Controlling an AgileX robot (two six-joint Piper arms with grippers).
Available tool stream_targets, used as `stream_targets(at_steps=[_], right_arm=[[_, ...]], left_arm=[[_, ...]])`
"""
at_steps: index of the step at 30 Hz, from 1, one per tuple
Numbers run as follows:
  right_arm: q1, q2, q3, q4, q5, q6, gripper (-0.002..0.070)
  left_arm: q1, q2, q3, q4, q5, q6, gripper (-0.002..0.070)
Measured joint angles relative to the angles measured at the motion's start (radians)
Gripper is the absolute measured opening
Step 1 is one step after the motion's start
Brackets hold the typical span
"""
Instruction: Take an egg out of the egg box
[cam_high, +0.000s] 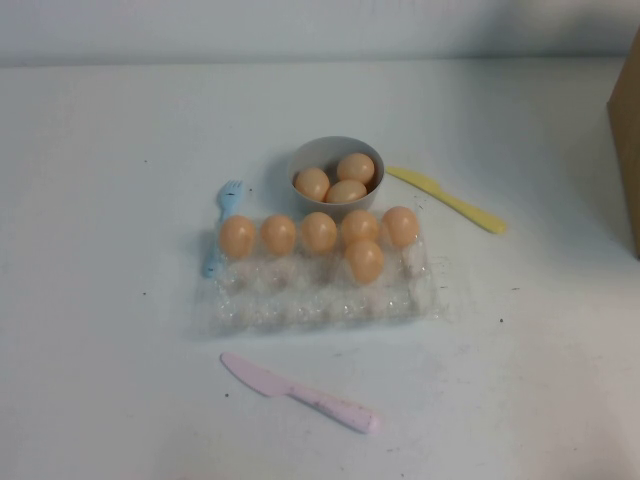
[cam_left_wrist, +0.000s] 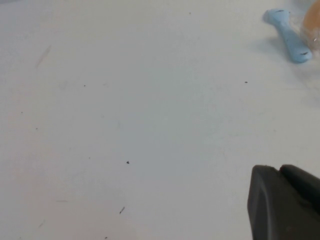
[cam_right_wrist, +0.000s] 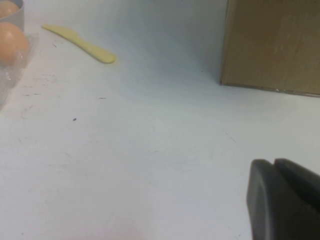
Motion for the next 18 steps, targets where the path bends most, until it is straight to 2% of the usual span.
stream_targets(at_steps=[16, 18], right_arm=[[0.000, 0.000, 0.000, 0.002, 0.000, 0.000, -0.0017], [0.000, 0.000, 0.000, 0.002, 0.000, 0.000, -0.0017]], left_arm=[[0.000, 0.000, 0.000, 0.000, 0.000, 0.000, -0.0005], [0.000, 0.000, 0.000, -0.032, -0.029, -0.023, -0.0005]])
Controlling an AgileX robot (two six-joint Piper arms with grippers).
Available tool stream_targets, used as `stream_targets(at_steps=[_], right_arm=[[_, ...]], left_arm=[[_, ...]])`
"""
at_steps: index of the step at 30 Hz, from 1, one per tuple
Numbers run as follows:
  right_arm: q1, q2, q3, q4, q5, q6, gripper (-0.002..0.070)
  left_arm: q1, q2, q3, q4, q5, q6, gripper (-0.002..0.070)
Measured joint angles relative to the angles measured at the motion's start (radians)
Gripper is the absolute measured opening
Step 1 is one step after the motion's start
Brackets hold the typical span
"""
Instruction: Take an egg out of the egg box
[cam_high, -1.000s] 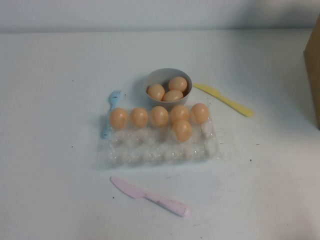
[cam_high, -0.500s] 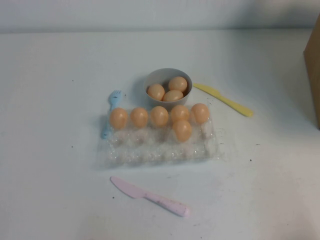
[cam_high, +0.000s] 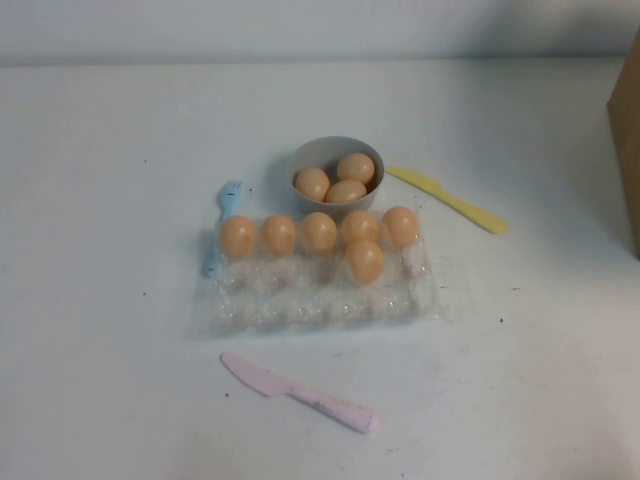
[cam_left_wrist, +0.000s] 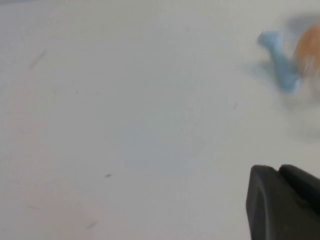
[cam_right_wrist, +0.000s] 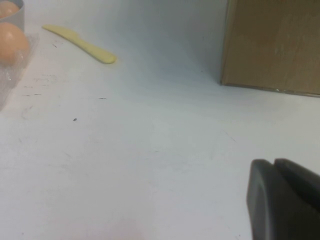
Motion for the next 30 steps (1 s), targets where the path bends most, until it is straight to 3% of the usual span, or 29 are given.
stream_targets(at_steps=[1, 6, 10, 17, 22, 30], right_arm=[[0.000, 0.000, 0.000, 0.000, 0.000, 0.000, -0.0017], [0.000, 0.000, 0.000, 0.000, 0.000, 0.000, -0.0017], [0.000, 0.000, 0.000, 0.000, 0.000, 0.000, -0.0017], [0.000, 0.000, 0.000, 0.000, 0.000, 0.000, -0.0017], [0.000, 0.000, 0.000, 0.002, 0.000, 0.000, -0.0017], [0.000, 0.000, 0.000, 0.005, 0.000, 0.000, -0.0017]], left_arm=[[0.000, 0.000, 0.000, -0.049, -0.027, -0.034, -0.0005], [0.000, 0.000, 0.001, -0.610, -0.266, -0.377, -0.0005], [0.000, 0.000, 0.001, -0.739, -0.427, -0.326, -0.0005], [0.000, 0.000, 0.001, -0.756, -0.445, -0.236, -0.0005], [0.000, 0.070, -0.108, -0.672, -0.154, -0.116, -0.0004], [0.000, 0.557, -0.532, -0.515, 0.237, 0.330, -0.0004]])
